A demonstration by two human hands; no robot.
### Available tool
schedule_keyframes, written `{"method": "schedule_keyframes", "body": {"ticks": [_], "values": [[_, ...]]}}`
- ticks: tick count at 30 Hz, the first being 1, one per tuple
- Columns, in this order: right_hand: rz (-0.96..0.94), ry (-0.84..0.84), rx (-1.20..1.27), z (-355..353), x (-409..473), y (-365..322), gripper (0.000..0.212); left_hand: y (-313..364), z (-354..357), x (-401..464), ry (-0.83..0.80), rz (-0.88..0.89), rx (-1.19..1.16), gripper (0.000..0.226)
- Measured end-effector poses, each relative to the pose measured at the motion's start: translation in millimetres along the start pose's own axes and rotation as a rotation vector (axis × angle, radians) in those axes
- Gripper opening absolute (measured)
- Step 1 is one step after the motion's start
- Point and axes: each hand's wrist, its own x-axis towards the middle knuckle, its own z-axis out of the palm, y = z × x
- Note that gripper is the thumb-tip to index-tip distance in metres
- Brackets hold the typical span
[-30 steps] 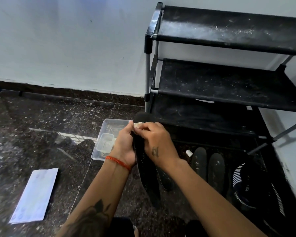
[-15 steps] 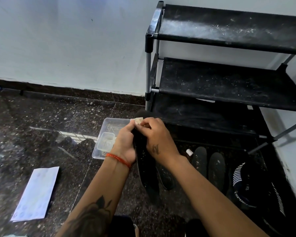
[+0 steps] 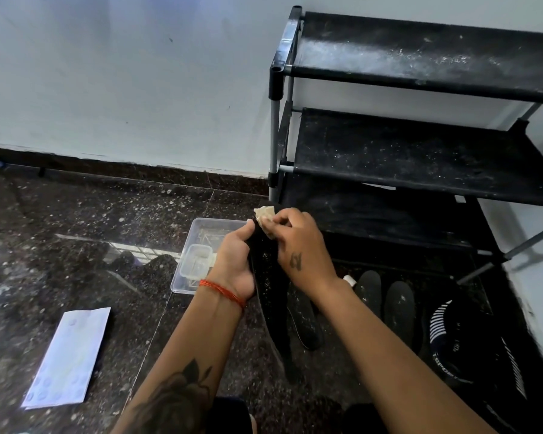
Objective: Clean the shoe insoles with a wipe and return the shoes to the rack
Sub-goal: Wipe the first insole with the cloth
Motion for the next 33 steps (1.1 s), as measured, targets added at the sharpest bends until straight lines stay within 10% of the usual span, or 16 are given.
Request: {"method": "schedule_keyframes", "body": {"ticks": [8, 20, 25, 33], "values": [[0.096, 0.210, -0.111, -18, 10, 11, 0.025, 5, -3, -2, -0.015, -0.060, 0.020, 0.053], [0.037, -0.124, 0.113, -29, 13, 6, 0.019, 4, -1, -1, -0.020, -0.061, 0.034, 0.056], [0.238, 0.220, 0.117, -34, 16, 19, 0.029, 7, -4, 3, -0.004, -0.079, 0.016, 0.056], [0.184, -0.078, 0.265, -26, 15, 10, 0.012, 5, -7, 4, -0.025, -0.075, 0.049, 0.053]]}}
